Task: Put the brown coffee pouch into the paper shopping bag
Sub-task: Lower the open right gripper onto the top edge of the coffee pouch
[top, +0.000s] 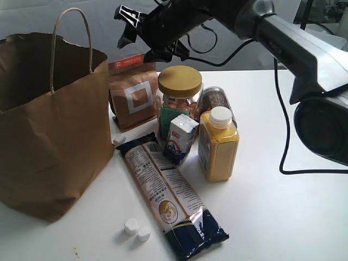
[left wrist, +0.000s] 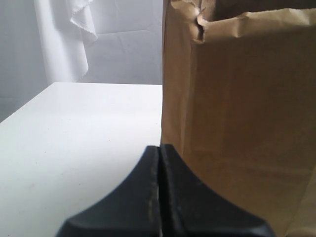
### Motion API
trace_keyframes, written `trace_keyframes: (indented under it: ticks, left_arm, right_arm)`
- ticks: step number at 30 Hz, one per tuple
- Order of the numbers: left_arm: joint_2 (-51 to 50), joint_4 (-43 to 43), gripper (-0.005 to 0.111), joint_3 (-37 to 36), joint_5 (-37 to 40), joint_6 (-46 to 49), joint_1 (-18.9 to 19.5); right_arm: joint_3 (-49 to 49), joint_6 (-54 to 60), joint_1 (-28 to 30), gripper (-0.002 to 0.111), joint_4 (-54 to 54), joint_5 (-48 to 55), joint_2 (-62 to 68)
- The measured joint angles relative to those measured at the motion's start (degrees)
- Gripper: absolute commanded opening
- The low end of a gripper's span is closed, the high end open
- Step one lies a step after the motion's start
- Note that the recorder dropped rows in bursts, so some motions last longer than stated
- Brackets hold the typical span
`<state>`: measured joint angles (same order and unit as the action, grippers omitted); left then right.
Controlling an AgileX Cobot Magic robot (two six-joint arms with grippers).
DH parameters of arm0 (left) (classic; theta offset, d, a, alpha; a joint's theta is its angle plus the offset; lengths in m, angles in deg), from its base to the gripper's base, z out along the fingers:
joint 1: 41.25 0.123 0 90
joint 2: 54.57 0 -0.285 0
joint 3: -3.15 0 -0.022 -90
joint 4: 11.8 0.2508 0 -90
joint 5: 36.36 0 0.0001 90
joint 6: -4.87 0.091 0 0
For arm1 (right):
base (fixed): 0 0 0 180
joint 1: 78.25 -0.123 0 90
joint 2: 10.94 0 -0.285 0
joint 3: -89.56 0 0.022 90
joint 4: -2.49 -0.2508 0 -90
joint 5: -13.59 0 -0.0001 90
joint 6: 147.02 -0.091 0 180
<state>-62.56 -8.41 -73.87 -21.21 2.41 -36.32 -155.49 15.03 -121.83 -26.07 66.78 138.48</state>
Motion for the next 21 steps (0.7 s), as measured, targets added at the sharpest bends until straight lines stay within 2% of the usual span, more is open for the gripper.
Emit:
trace_keyframes:
  ticks: [21]
  left_arm:
    - [0.0, 0.0, 0.000, 0.0, 0.0, 0.0, 0.0]
  right_arm:
    - [-0.6, -5.7, -0.4, 0.057, 0.2, -5.0, 3.2]
